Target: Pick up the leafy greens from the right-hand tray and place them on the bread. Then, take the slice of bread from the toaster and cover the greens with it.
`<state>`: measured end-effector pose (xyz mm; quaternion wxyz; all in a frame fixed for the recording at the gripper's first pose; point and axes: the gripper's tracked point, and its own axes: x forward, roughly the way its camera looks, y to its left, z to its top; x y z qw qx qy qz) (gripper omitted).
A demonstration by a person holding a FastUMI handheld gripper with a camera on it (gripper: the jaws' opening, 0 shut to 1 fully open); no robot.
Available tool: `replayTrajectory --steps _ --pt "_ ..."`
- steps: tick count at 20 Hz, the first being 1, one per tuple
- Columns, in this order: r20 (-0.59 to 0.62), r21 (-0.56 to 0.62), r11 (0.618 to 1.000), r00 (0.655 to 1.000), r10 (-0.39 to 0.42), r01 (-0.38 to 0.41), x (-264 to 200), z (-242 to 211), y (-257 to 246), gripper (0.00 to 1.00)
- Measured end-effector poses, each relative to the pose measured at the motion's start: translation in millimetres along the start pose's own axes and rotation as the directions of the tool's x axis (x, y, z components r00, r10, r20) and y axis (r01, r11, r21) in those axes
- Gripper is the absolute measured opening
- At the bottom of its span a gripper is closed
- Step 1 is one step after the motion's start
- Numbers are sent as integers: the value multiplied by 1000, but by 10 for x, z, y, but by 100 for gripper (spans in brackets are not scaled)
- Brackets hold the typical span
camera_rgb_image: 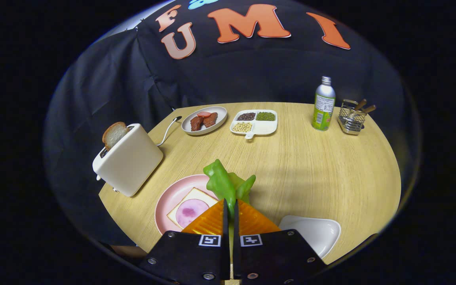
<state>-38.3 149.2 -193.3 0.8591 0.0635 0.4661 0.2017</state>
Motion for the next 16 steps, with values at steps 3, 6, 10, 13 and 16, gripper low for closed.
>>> replayTrajectory --steps 3,6,10,13,16 --pt "-37 -24 999 999 31 -32 124 -21 203 4" --pt "-62 -43 998 997 47 -50 235 -54 358 4" --pt "-99 -53 997 994 56 -62 377 -113 504 4" --pt "-115 -81 996 993 23 -32 494 -156 483 4" --pt "-156 -88 996 988 14 -28 597 -298 568 5"
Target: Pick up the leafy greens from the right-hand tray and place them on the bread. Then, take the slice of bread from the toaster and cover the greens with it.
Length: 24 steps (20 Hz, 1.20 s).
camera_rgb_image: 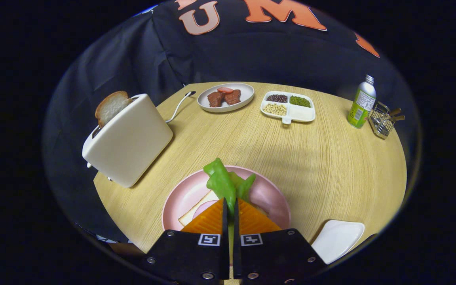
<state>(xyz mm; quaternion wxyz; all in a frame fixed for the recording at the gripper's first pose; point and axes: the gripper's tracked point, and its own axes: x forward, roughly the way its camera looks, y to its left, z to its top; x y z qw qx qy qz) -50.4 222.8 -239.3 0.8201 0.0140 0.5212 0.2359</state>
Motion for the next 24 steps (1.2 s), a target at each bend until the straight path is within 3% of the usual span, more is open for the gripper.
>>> replayTrajectory --steps 4,13,18,24 --pt "-26 -25 1000 1000 3 -3 107 -56 103 9" --pt "34 -42 999 999 -2 3 -91 121 174 39" --pt "93 -2 996 992 87 -87 -294 520 503 49" --pt "108 -32 985 979 171 -169 -382 1025 1093 76"
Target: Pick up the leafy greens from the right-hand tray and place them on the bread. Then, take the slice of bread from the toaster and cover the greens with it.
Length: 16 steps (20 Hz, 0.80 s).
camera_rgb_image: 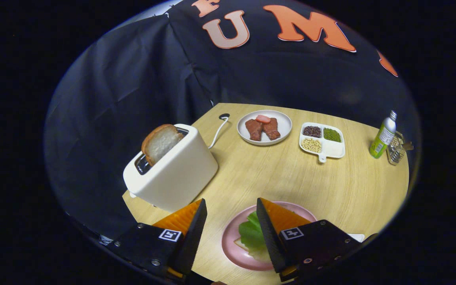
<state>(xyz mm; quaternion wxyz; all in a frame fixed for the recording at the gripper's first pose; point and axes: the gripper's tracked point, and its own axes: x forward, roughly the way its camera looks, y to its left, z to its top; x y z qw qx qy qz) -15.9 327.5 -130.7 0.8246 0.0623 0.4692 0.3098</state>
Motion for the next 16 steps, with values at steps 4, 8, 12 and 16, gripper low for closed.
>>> replayTrajectory --steps 4,8,12,16 --pt "-26 9 998 997 68 -67 138 261 408 85" --pt "-26 43 991 991 129 -128 221 582 811 86" --pt "-27 46 992 992 119 -118 342 888 1015 86" --pt "-70 76 994 994 88 -83 493 1010 1108 86"
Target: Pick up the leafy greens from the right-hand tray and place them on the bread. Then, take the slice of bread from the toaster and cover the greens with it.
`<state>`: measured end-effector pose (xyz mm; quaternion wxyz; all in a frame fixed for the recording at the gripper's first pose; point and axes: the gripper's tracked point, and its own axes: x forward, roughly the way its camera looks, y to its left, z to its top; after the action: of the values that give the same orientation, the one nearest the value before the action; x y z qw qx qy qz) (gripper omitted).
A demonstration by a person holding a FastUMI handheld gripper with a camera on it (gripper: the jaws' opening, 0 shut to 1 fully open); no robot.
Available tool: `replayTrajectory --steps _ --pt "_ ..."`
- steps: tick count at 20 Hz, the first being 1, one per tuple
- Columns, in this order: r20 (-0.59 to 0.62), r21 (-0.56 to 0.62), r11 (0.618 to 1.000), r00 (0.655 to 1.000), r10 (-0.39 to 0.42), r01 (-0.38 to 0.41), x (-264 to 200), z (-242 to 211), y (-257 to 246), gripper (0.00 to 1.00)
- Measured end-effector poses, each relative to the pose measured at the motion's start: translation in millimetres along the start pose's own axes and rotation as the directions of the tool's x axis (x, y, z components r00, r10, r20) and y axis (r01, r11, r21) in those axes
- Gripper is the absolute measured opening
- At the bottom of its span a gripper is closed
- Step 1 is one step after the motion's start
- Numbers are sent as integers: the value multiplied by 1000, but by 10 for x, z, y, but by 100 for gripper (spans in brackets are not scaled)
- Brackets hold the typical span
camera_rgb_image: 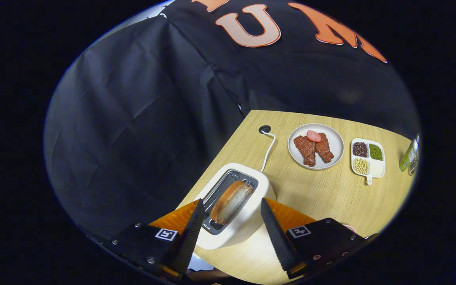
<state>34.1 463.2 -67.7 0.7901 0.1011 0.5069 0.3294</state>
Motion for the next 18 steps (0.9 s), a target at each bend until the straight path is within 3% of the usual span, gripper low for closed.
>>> replayTrajectory --steps 7,10,14,18 --pt "-157 4 1000 987 -19 20 337 -217 207 86" --pt "-181 0 998 982 -55 56 467 -251 192 80" --pt "-167 -3 991 977 -131 132 539 -190 61 65" --pt "-170 -9 987 973 -157 158 530 -211 -4 40"
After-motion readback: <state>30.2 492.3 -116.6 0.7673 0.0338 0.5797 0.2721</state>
